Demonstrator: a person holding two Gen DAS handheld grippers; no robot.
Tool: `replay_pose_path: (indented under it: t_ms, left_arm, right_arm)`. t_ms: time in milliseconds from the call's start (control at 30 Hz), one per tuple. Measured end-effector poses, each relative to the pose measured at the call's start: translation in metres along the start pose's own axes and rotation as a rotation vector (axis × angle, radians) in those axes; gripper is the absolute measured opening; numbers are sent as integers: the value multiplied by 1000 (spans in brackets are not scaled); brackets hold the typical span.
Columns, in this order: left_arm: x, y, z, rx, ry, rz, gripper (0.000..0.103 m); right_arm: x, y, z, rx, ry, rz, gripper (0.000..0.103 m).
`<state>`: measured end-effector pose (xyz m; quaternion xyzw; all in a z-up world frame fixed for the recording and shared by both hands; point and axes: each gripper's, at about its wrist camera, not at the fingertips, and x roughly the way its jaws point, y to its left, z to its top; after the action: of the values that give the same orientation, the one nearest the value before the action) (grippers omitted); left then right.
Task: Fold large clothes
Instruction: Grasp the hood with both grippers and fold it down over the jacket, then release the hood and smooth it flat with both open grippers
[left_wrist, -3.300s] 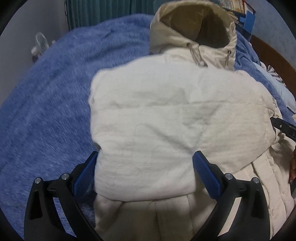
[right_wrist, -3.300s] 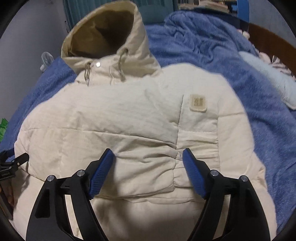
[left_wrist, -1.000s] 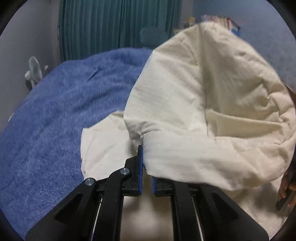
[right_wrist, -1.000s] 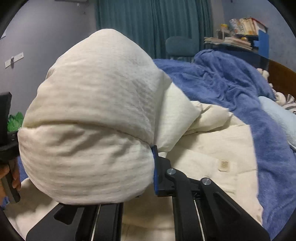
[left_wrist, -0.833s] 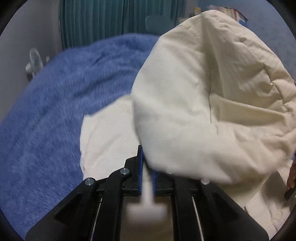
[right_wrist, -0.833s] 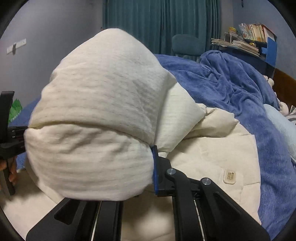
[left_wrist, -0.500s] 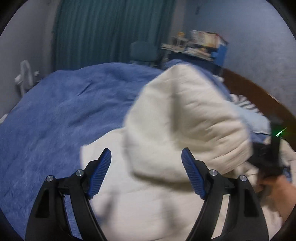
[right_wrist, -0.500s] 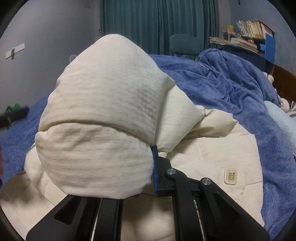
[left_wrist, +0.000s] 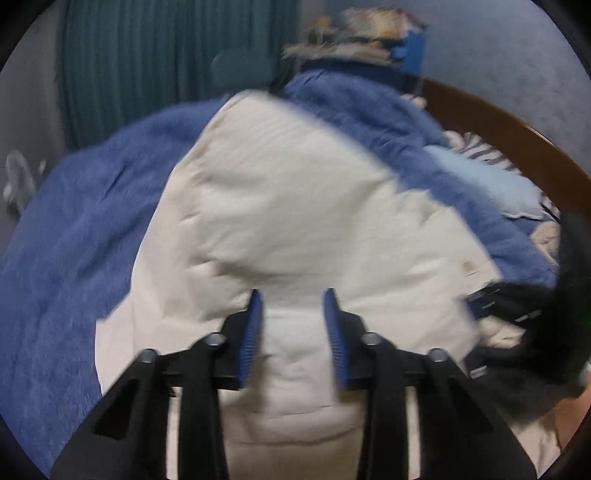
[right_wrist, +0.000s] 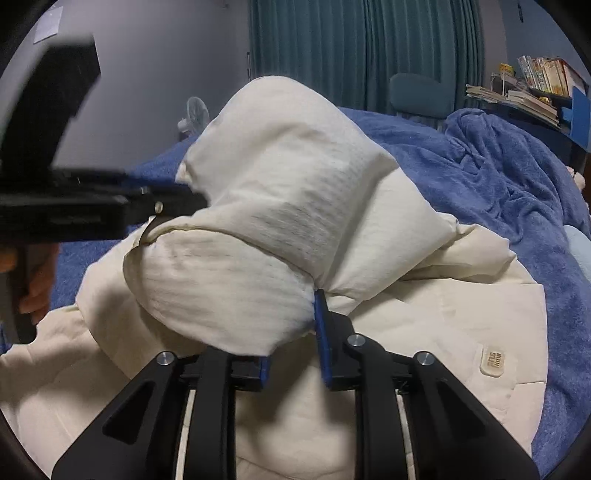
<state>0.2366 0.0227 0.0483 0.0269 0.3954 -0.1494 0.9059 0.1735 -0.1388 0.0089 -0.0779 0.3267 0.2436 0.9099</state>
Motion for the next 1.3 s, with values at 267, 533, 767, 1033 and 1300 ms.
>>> replay_pose_path:
  t_ms: [267, 533, 767, 1033, 1300]
  left_arm:
    - [34, 36, -22, -29, 51, 40, 24]
    - [42, 31, -30, 18, 29, 49, 24]
    - [44, 32, -34, 21, 21, 33, 24]
    - [25, 53, -31, -18, -18, 100, 28]
    - [60, 73, -61, -79, 9, 51, 30]
  right_arm:
    - [-17, -13, 10, -59, 50, 117, 62]
    - [5, 10, 20, 10, -15, 36, 63]
    - [60, 10, -11, 13, 141, -48, 59]
    - [62, 1, -13, 50, 139, -27, 59]
    - [65, 3, -14, 37, 136, -26, 60]
